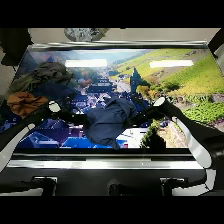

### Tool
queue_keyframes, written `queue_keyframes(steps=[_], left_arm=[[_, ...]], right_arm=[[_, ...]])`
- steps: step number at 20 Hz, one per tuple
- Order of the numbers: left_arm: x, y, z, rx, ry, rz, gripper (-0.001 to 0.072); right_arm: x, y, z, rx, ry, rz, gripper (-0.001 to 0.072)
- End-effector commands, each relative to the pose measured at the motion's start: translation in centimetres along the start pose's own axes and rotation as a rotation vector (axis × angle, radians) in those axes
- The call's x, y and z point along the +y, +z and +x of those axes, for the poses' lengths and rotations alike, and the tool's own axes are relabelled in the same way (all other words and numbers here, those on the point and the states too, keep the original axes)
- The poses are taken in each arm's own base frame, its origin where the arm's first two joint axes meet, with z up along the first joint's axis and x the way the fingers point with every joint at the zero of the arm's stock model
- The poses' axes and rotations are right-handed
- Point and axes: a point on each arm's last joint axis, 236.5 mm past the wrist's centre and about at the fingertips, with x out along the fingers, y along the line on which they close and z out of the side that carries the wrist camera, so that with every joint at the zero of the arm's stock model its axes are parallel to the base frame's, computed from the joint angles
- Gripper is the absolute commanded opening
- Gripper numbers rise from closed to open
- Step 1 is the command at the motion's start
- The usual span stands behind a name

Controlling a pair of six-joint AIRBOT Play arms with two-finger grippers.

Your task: Fold the shirts.

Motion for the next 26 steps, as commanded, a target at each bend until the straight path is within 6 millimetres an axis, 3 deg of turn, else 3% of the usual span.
queue_keyframes(steps=[1, 2, 4, 6, 7, 8, 10, 12, 13, 14, 15, 18, 20, 21, 23, 24, 26], left_arm=[[-0.4, 1.0, -0.7, -0.048, -0.005, 0.024, 0.0028], [-0.6, 1.8, -1.4, -0.088, -0.004, 0.048, 0.0028], [-1.6, 4.2, -4.3, -0.208, -0.014, 0.066, 0.0027], [-3.5, 6.9, -9.7, -0.355, -0.029, 0.131, 0.0026], [-4.9, 8.5, -13.6, -0.457, -0.033, 0.184, 0.0026], [-6.2, 9.9, -18.0, -0.567, -0.038, 0.217, 0.0025], [-10.1, 11.5, -30.4, -0.849, -0.077, 0.261, 0.0026], [-13.8, 9.9, -43.6, -1.164, -0.096, 0.333, 0.0026], [-15.0, 8.1, -48.7, -1.290, -0.108, 0.353, 0.0025], [-16.3, 5.8, -52.9, -1.390, -0.137, 0.356, 0.0026], [-17.3, 3.7, -55.3, -1.448, -0.157, 0.373, 0.0026], [-18.7, -0.7, -57.9, -1.498, -0.203, 0.390, 0.0026], [-18.7, -2.0, -58.2, -1.501, -0.188, 0.404, 0.0025], [-18.2, -2.1, -57.4, -1.471, -0.144, 0.411, 0.0026], [-16.1, -1.4, -54.3, -1.346, -0.063, 0.369, 0.0026], [-14.4, -0.8, -51.6, -1.246, -0.013, 0.337, 0.0026], [-10.5, -0.1, -44.3, -1.016, 0.068, 0.281, 0.0026]], right_arm=[[0.4, 1.9, 1.6, -0.074, -0.022, 0.004, 0.0042], [0.6, 2.1, 1.2, -0.079, -0.027, -0.010, 0.0038], [0.2, 2.3, -1.4, -0.055, -0.119, -0.137, 0.0037], [-0.2, 3.7, -7.2, -0.054, -0.307, -0.326, 0.0037], [0.0, 5.1, -11.6, -0.083, -0.436, -0.424, 0.0037], [0.7, 6.7, -17.2, -0.142, -0.583, -0.508, 0.0037], [4.7, 9.0, -29.9, -0.333, -0.872, -0.628, 0.0038], [10.8, 7.8, -41.2, -0.562, -1.091, -0.682, 0.0038], [14.7, 6.1, -45.6, -0.690, -1.153, -0.707, 0.0038], [17.6, 4.4, -47.8, -0.766, -1.182, -0.734, 0.0038], [19.9, 2.7, -49.0, -0.825, -1.193, -0.756, 0.0038], [24.4, -1.9, -51.8, -0.959, -1.224, -0.773, 0.0039], [26.1, -3.6, -52.8, -1.015, -1.237, -0.787, 0.0039], [26.1, -4.1, -52.7, -1.006, -1.239, -0.783, 0.0039], [24.0, -4.6, -50.7, -0.892, -1.210, -0.740, 0.0039], [22.2, -4.4, -48.8, -0.802, -1.168, -0.701, 0.0038], [17.1, -4.2, -42.7, -0.542, -1.030, -0.602, 0.0040]])
